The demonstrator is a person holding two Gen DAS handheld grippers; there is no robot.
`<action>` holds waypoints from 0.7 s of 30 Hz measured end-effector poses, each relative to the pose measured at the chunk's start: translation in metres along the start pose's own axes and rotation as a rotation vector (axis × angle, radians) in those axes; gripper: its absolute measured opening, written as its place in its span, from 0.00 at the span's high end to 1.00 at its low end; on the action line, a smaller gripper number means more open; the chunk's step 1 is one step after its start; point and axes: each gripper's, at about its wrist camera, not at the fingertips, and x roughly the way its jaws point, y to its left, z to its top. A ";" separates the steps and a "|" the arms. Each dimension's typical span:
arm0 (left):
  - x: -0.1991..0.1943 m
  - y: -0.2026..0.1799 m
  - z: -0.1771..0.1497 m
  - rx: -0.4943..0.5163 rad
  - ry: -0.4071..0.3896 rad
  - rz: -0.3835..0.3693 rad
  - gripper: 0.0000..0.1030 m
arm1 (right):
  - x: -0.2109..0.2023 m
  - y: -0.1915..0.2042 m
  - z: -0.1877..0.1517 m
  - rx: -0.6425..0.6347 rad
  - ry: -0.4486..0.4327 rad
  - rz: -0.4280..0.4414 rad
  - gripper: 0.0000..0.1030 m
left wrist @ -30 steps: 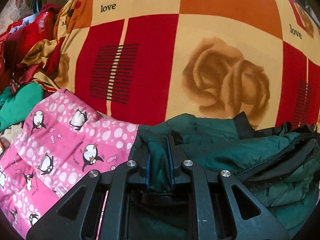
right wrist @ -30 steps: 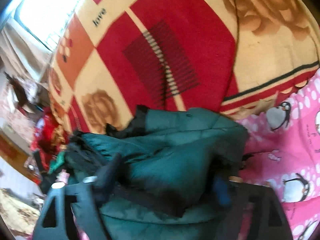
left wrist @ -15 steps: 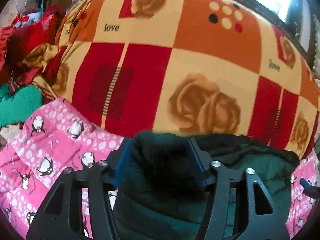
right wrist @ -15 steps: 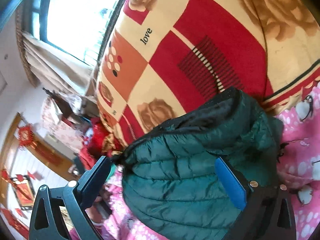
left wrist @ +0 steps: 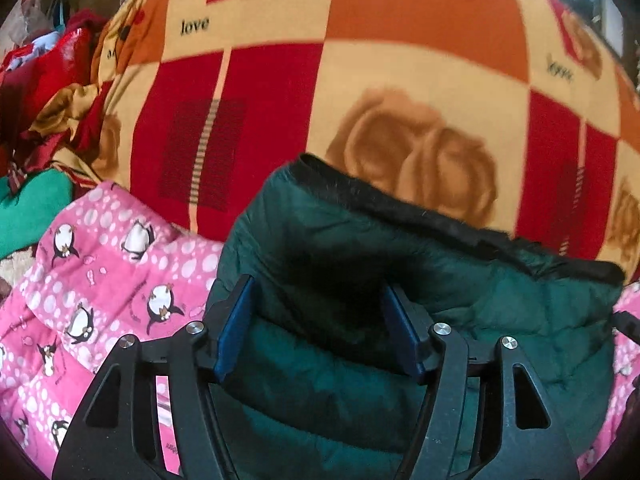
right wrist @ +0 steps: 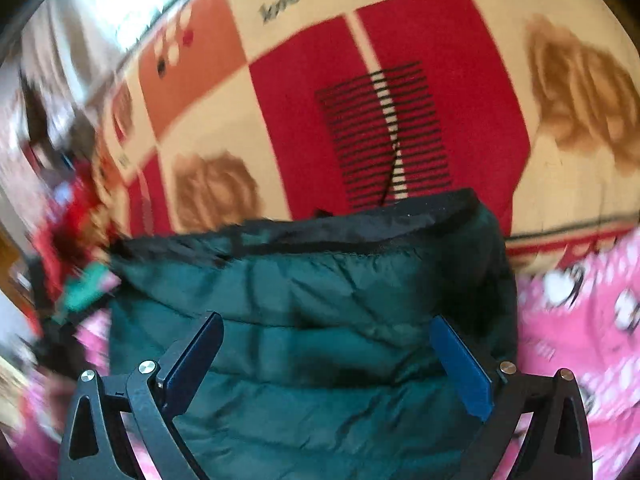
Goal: Fold large clothes
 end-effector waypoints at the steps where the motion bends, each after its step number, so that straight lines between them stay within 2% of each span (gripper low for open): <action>1: 0.005 -0.002 -0.001 0.007 0.008 0.015 0.38 | 0.007 0.002 0.000 -0.022 0.006 -0.035 0.00; 4: 0.023 -0.011 -0.001 0.053 0.038 0.073 0.37 | 0.036 -0.001 0.002 -0.060 0.040 -0.161 0.01; 9: 0.040 -0.021 -0.005 0.117 0.043 0.127 0.31 | 0.068 -0.017 -0.001 -0.025 0.077 -0.212 0.00; 13: 0.049 -0.018 -0.005 0.099 0.054 0.120 0.27 | 0.076 -0.024 -0.005 -0.012 0.085 -0.220 0.00; 17: 0.051 -0.019 -0.007 0.113 0.052 0.132 0.27 | 0.063 -0.019 0.000 -0.010 0.075 -0.232 0.01; 21: 0.050 -0.019 -0.008 0.109 0.049 0.128 0.27 | 0.021 -0.016 0.004 0.061 -0.046 -0.152 0.01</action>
